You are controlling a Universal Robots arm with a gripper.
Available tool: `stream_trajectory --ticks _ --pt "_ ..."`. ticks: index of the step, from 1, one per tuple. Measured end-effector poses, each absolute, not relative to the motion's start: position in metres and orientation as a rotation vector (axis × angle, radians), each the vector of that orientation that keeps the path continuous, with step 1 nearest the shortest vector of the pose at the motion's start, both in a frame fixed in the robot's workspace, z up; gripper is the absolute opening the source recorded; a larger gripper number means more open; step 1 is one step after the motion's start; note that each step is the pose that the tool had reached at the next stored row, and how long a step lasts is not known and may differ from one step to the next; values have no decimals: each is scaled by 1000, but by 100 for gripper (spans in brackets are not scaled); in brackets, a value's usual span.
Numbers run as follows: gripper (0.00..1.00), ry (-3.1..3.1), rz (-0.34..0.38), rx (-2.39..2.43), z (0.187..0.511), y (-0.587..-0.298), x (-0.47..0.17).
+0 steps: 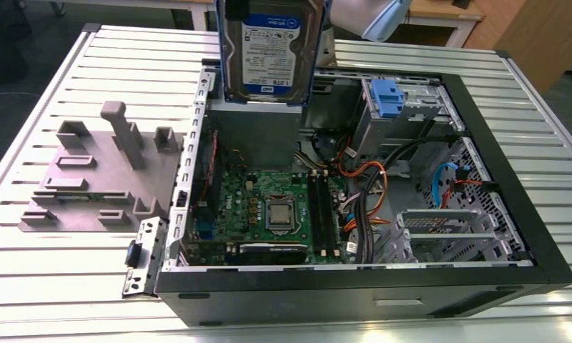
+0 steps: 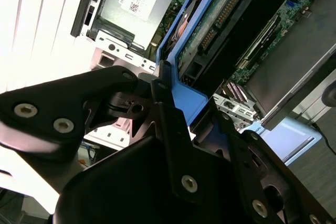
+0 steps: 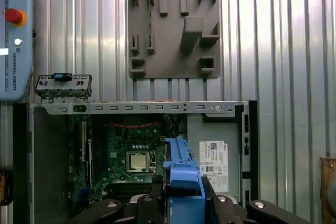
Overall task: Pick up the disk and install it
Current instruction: 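Pick up the disk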
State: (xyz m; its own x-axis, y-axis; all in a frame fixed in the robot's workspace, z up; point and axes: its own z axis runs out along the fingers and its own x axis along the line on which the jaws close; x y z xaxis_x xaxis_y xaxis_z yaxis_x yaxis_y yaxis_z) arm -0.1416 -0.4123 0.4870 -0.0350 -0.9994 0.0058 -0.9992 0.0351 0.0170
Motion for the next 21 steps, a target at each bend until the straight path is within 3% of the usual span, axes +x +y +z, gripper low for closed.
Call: stream_trajectory --ticks 21 --pt "37 -2248 -13 2171 484 -443 -118"
